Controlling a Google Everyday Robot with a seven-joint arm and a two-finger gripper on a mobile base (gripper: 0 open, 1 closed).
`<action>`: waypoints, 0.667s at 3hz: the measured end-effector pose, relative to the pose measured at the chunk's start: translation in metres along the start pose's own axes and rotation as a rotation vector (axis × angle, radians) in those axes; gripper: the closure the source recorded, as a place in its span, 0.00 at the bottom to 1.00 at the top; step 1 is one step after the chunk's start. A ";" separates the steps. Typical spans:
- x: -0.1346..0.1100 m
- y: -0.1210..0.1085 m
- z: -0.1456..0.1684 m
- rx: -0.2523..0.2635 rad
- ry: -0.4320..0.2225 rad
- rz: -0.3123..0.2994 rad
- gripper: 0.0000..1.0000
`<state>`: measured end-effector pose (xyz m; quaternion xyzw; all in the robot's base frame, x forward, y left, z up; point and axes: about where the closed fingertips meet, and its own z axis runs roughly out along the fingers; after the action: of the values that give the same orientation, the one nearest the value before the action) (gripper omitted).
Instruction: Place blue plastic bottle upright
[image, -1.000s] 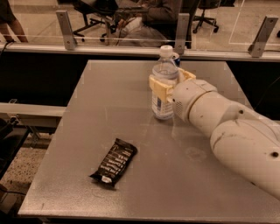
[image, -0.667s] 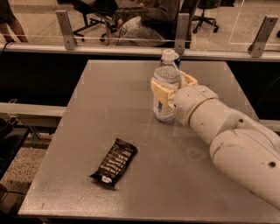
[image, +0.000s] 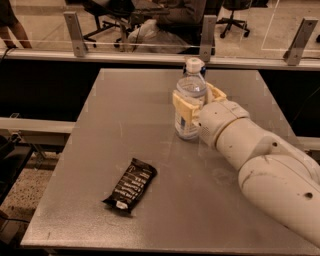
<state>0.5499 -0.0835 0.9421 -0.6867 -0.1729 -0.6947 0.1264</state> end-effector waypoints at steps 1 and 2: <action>0.001 -0.002 0.001 0.002 0.001 -0.002 0.12; 0.003 -0.003 0.001 0.004 0.002 -0.005 0.00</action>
Offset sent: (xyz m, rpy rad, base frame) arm -0.0002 0.0015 0.0011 -0.0016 -0.0017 0.0017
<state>0.5495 -0.0800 0.9446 -0.6853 -0.1757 -0.6954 0.1261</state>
